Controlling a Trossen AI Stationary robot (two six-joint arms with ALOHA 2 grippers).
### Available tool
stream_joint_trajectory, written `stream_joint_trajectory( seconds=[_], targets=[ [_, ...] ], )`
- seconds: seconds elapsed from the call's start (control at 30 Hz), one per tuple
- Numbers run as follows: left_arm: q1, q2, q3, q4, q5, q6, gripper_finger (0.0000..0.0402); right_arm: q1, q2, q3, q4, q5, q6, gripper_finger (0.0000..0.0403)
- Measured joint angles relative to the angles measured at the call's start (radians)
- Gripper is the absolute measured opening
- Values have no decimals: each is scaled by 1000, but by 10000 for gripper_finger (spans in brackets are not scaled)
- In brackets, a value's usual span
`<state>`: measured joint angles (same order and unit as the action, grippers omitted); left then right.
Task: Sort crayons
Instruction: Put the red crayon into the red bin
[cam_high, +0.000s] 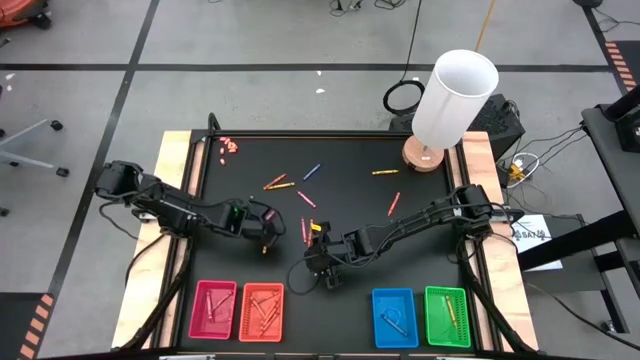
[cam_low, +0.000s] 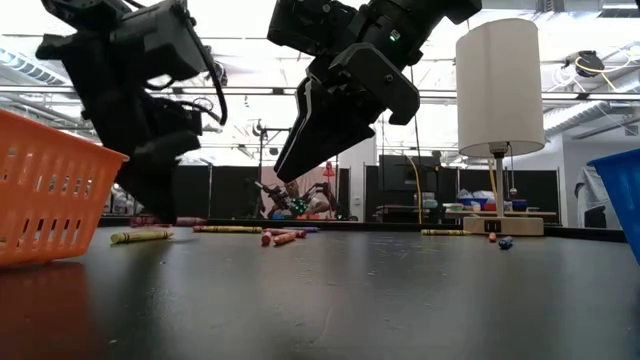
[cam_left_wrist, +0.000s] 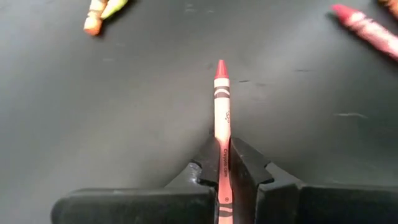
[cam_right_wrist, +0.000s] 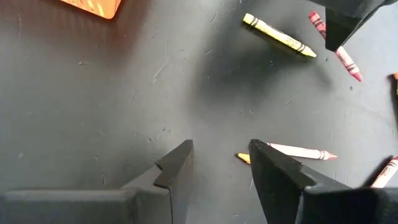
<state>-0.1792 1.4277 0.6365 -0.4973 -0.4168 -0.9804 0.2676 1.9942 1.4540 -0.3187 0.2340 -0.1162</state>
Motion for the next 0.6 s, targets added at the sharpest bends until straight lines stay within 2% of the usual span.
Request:
stream_joint_trajectory(
  seconds=[0.3, 0.6],
  targets=[
    [-62, 0, 86, -158, 26, -7, 18, 0, 0, 0, 0, 0, 0, 141],
    [-187, -1, 231, -337, 23, 45, 18, 0, 0, 0, 0, -1, 18, 141]
  ],
)
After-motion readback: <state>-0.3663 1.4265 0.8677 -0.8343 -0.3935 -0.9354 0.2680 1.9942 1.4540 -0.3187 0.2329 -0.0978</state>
